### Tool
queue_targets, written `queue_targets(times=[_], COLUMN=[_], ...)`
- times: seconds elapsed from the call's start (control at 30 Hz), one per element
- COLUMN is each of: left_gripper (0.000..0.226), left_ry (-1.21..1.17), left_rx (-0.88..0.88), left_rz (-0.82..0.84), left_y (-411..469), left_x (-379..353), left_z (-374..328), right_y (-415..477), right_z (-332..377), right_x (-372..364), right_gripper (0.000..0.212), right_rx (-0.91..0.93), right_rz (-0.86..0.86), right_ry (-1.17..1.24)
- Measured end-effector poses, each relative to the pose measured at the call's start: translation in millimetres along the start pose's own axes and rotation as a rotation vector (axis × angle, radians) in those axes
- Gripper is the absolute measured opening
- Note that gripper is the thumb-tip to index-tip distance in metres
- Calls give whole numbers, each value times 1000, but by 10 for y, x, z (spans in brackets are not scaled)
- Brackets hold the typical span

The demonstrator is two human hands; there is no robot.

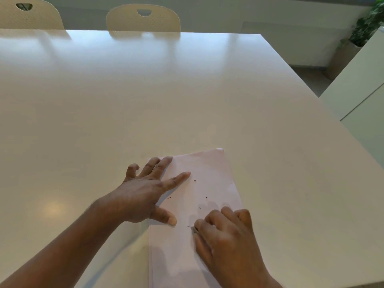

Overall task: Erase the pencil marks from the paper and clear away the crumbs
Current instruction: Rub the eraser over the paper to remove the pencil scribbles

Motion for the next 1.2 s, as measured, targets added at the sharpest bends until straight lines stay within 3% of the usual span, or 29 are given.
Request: queue_targets(times=[0.13, 0.3, 0.5, 0.73, 0.83, 0.97, 1.2], left_gripper=[114, 113, 113, 114, 114, 113, 115], left_ry=[7, -7, 13, -3, 3, 17, 49], left_rx=[-9, -11, -12, 3, 2, -4, 7], left_rz=[-6, 1, 9, 11, 17, 13, 19], left_y=[0, 1, -1, -8, -8, -10, 2], left_x=[1, -6, 23, 22, 17, 21, 17], left_z=[-1, 4, -16, -14, -19, -19, -18], right_y=[14, -60, 484, 599, 717, 855, 351], right_z=[-387, -193, -830, -828, -854, -811, -758], right_x=[118, 71, -51, 40, 65, -136, 32], right_gripper=[11, 11, 18, 7, 8, 10, 22], right_rx=[-157, -67, -232, -206, -165, -70, 7], right_rz=[-24, -9, 1, -19, -49, 77, 84], right_ry=[-63, -9, -83, 16, 15, -16, -64])
Point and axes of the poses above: each hand's wrist, its own y-axis towards the middle knuckle, its own x-axis out of the back of the hand, z = x × y, the point moved 7 cm from there along y, towards the middle knuckle, and after that the axes turned 5 degrees about -z, right-handed, at the moved point
